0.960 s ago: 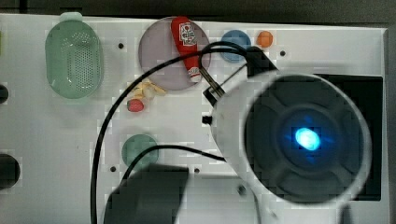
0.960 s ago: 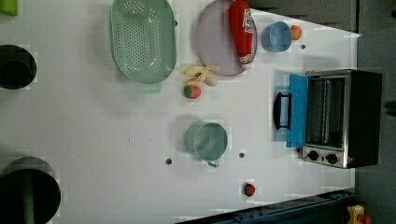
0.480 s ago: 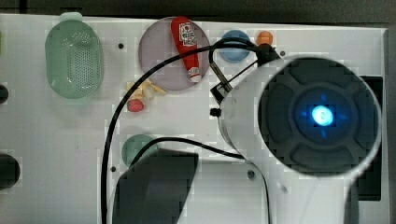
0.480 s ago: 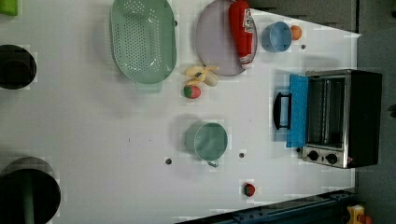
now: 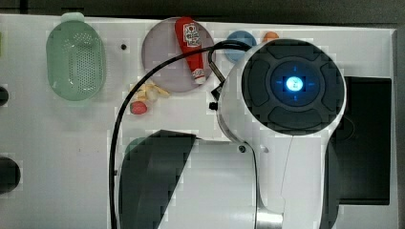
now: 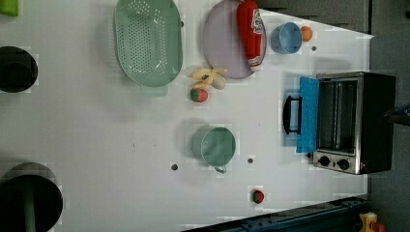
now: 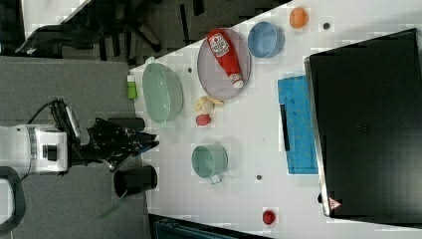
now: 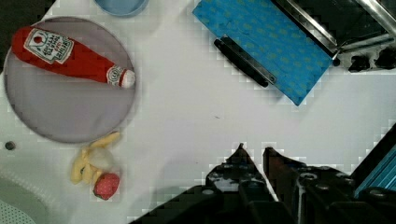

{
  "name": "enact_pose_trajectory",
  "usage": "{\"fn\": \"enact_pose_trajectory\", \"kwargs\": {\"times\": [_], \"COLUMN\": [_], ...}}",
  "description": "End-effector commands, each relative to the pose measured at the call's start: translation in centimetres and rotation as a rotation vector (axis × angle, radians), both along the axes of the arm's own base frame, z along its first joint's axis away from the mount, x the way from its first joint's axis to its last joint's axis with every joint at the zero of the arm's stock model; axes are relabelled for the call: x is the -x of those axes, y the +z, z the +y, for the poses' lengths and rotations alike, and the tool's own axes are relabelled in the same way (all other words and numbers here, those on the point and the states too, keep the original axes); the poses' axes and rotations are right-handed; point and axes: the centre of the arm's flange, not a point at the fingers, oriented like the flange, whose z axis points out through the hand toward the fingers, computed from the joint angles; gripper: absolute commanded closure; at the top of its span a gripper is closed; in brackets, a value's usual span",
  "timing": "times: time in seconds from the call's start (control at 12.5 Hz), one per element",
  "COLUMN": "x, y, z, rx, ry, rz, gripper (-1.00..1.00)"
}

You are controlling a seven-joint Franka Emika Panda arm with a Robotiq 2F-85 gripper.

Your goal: Flap open oven.

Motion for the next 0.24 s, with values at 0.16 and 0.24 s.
{"fn": "enact_pose_trajectory", "kwargs": {"times": [0.16,0.24], "x": [0.48,0.46], "y": [1.66,1.63], "z": [0.07,0.07], "rx": [-0.01,-0.01], "ry": [-0.052,-0.052], "rz": [-0.026,-0.025], "gripper": [0.65,0.65]}}
